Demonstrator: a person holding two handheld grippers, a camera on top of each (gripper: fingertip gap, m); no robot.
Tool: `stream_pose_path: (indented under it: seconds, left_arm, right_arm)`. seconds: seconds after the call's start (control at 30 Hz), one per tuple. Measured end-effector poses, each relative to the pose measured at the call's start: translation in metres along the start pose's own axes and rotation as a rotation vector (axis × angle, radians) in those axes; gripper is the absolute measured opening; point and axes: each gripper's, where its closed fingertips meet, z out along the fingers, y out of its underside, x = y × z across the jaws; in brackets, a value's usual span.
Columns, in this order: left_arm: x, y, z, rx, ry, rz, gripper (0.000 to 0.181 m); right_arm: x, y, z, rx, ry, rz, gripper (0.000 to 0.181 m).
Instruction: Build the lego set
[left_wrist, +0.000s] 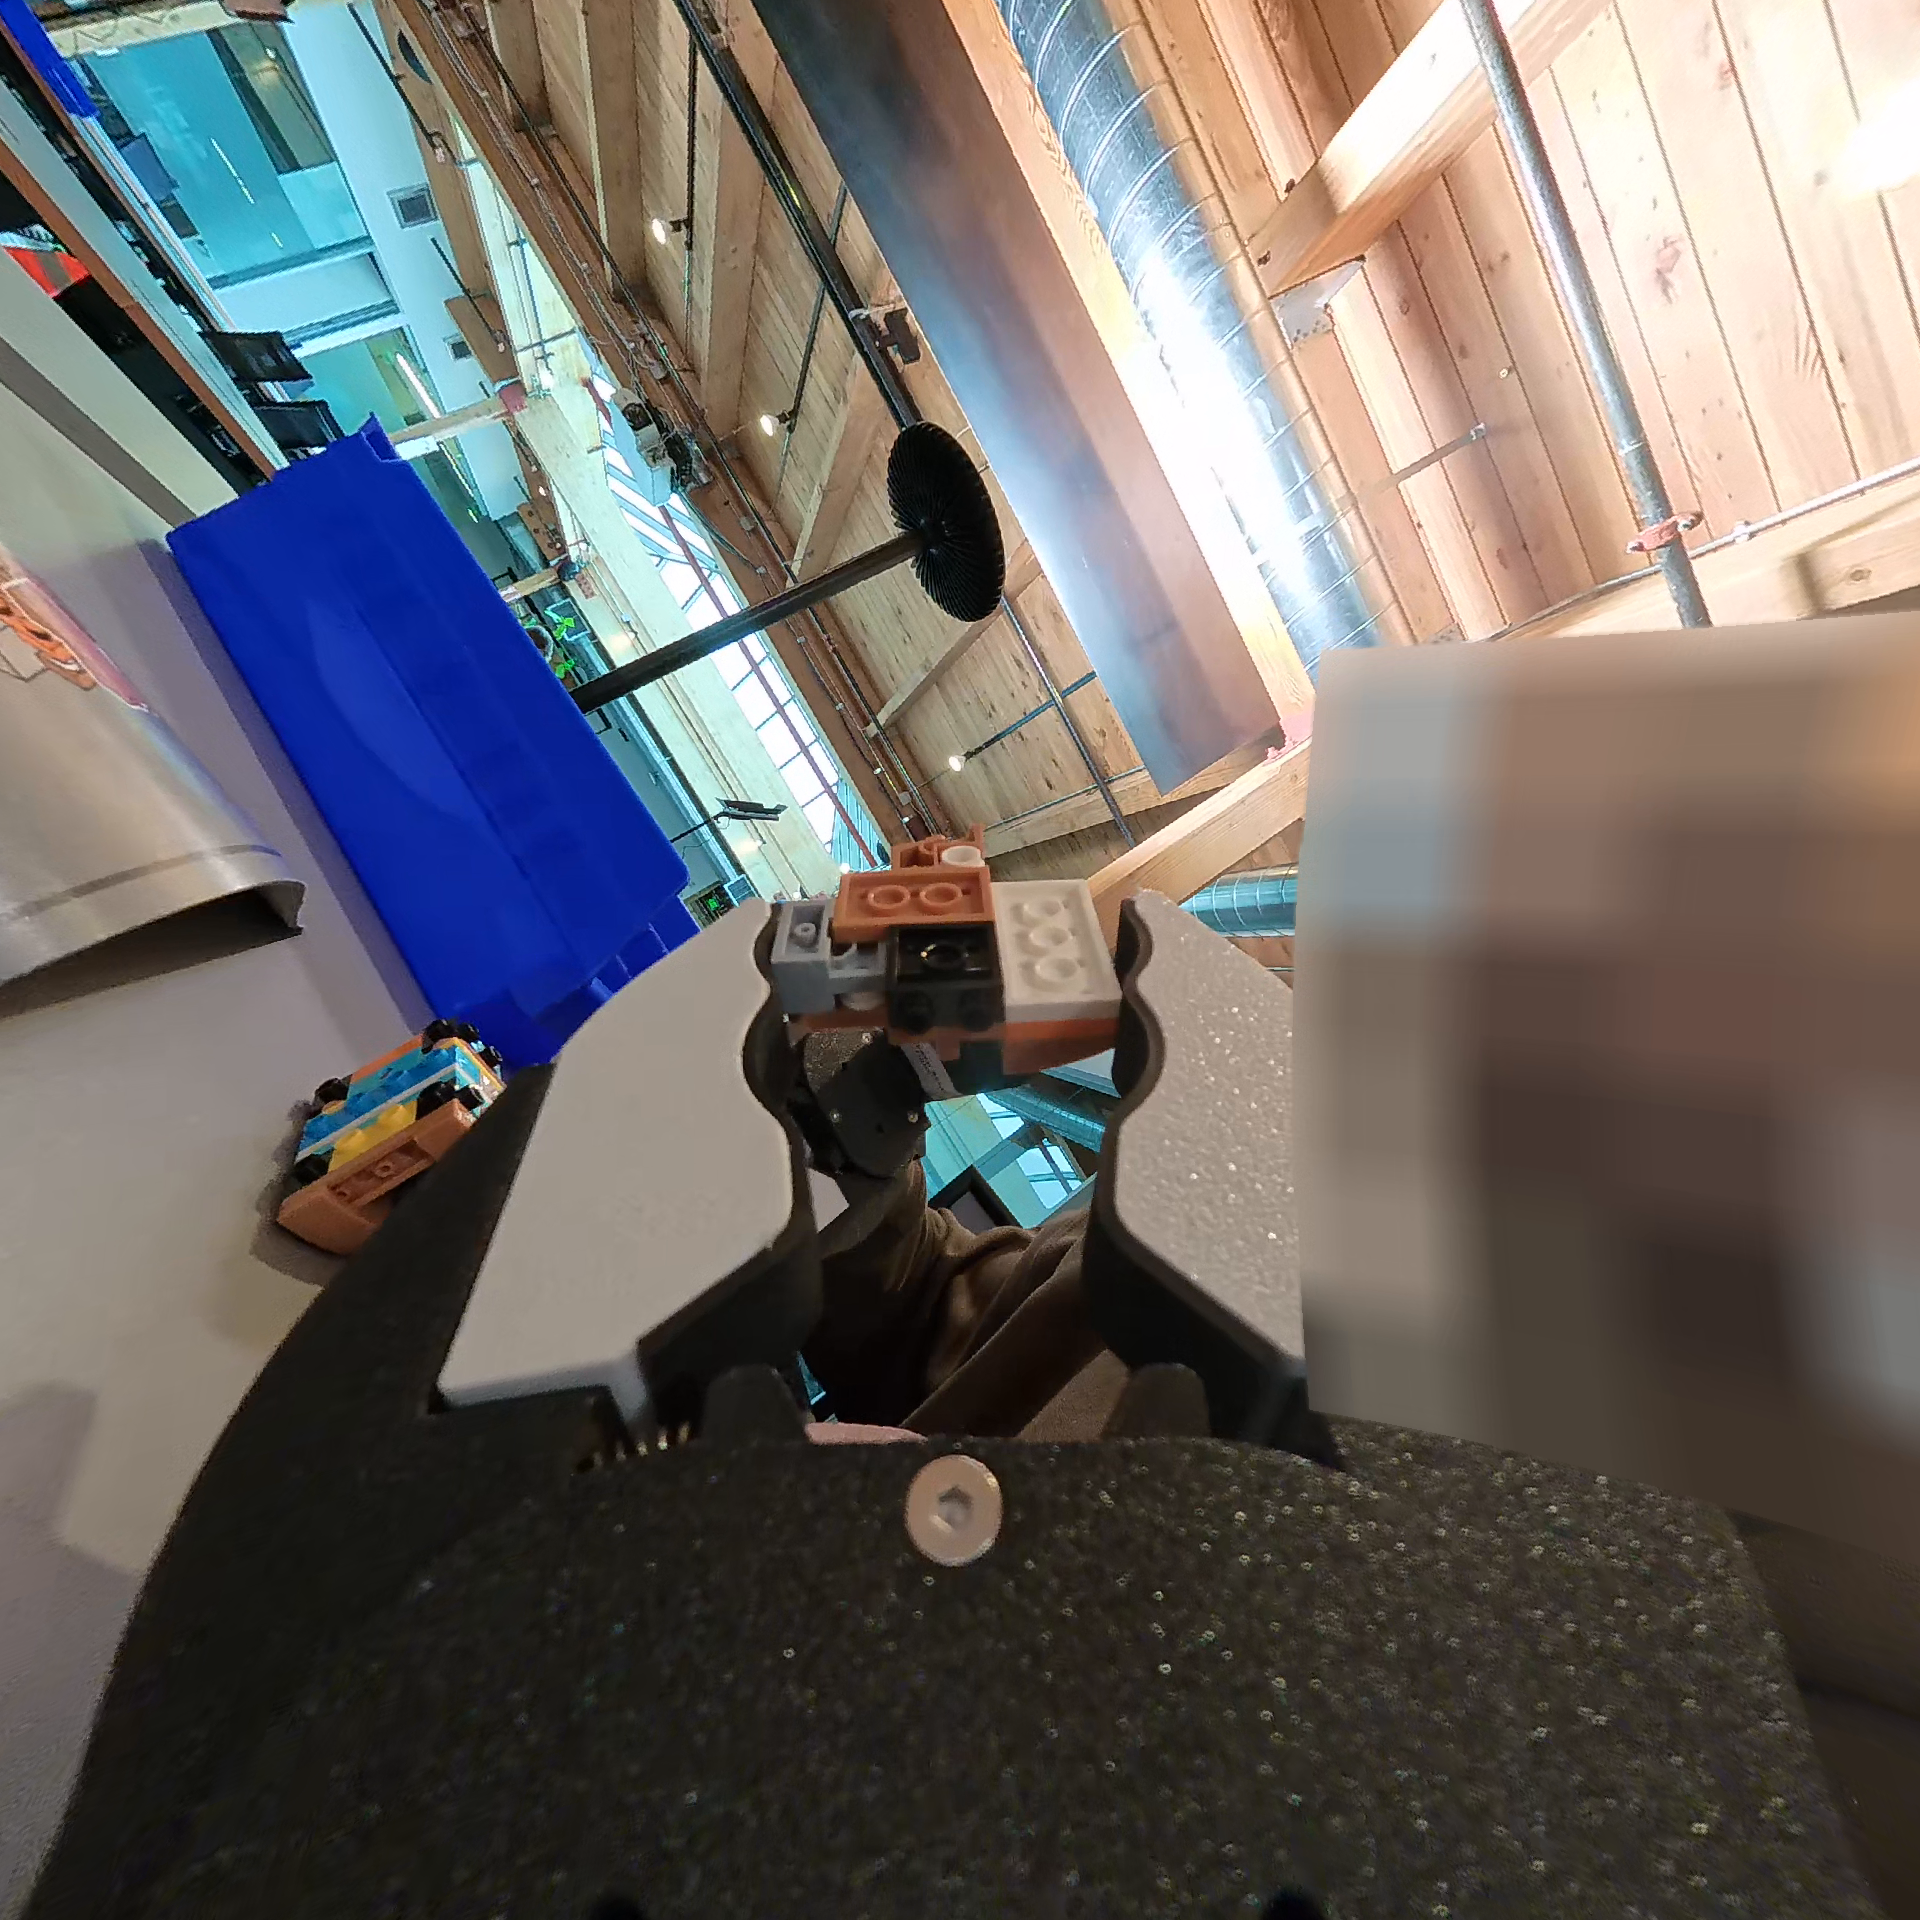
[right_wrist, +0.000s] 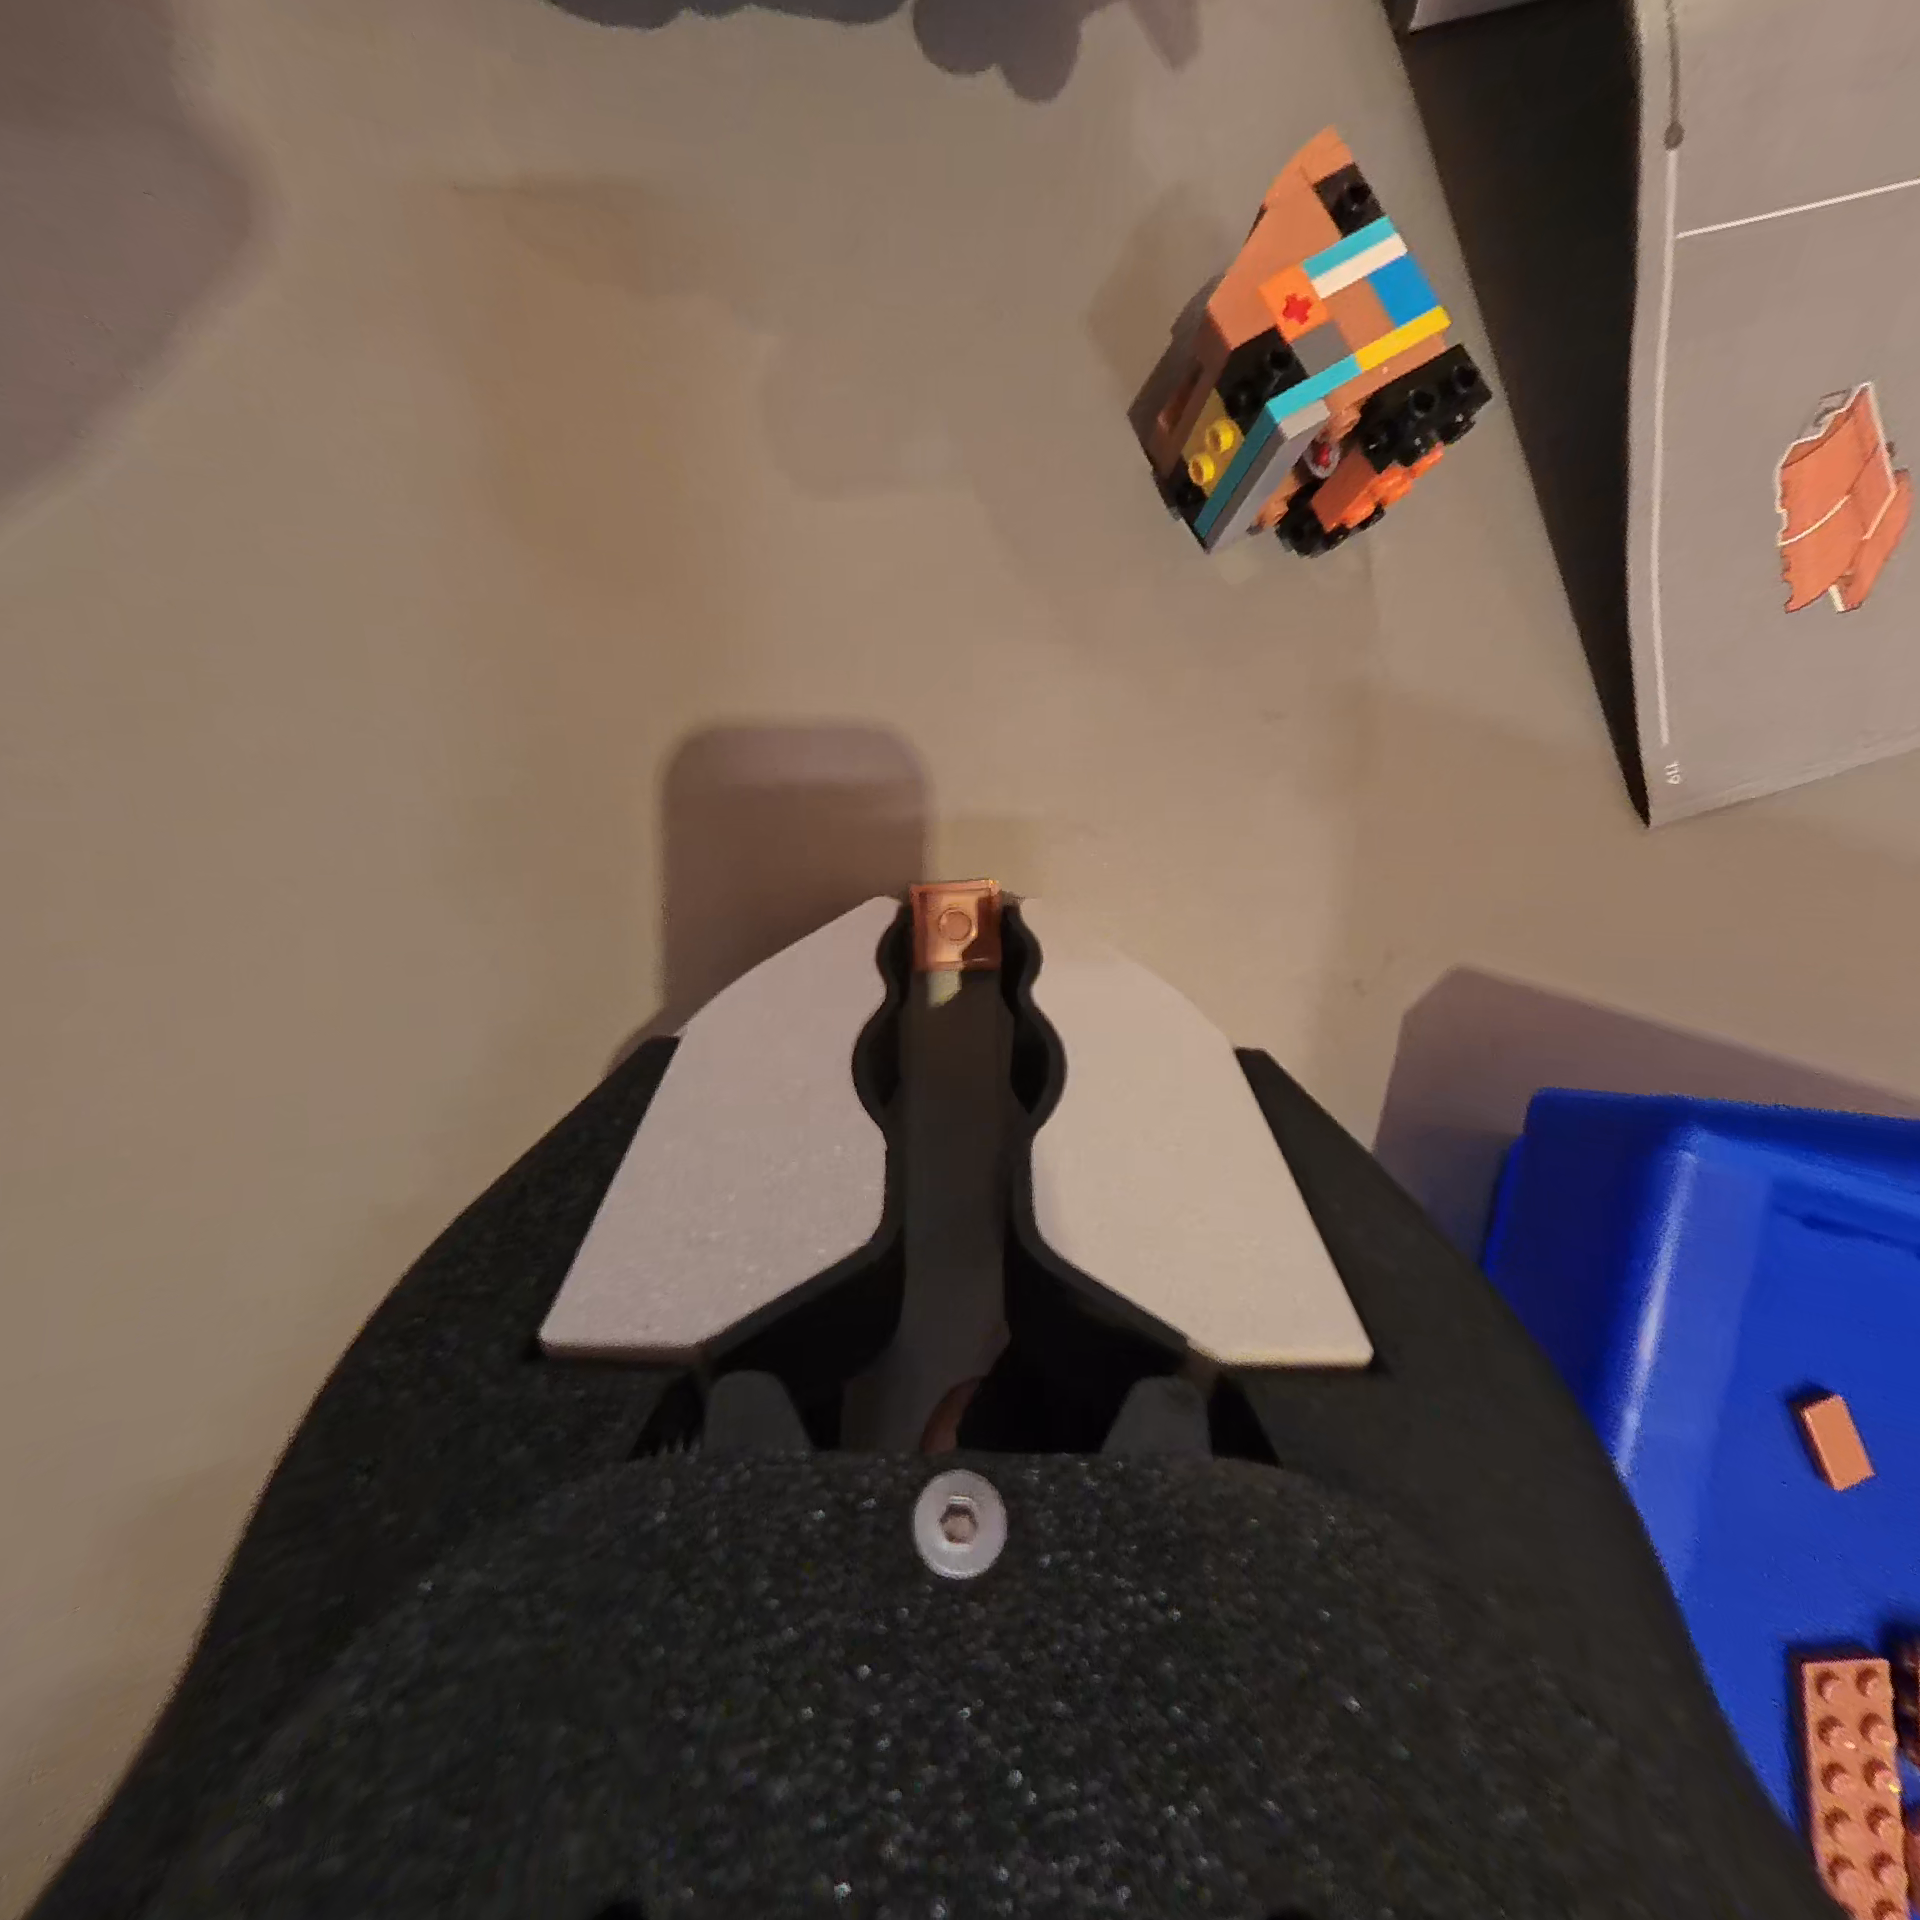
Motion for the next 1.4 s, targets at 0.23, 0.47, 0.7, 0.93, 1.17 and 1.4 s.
stream_pose_path:
  seconds: [0.23, 0.47, 0.7, 0.93, 1.17, 1.4]
  left_arm:
    - [0.0, -0.001, -0.001, 0.005, -0.002, -0.003, 0.06]
    - [-0.001, 0.0, 0.0, 0.001, -0.001, -0.008, 0.06]
    - [-0.002, -0.001, 0.0, -0.001, -0.006, 0.005, 0.06]
    - [-0.002, -0.003, -0.002, 0.01, -0.007, -0.006, 0.061]
    - [-0.003, -0.003, -0.001, 0.009, -0.006, -0.011, 0.06]
    - [-0.002, -0.004, -0.002, 0.01, -0.007, -0.007, 0.06]
  right_arm:
    - [0.01, -0.004, -0.044, 0.048, 0.066, -0.091, 0.017]
    - [0.076, 0.024, -0.138, 0.01, 0.27, -0.095, 0.02]
    - [0.165, 0.083, -0.181, -0.147, 0.465, 0.015, 0.022]
    - [0.207, 0.121, -0.19, -0.299, 0.527, 0.042, 0.022]
    - [0.243, 0.13, -0.171, -0.416, 0.461, -0.093, 0.022]
    - [0.288, 0.137, -0.13, -0.587, 0.357, -0.277, 0.022]
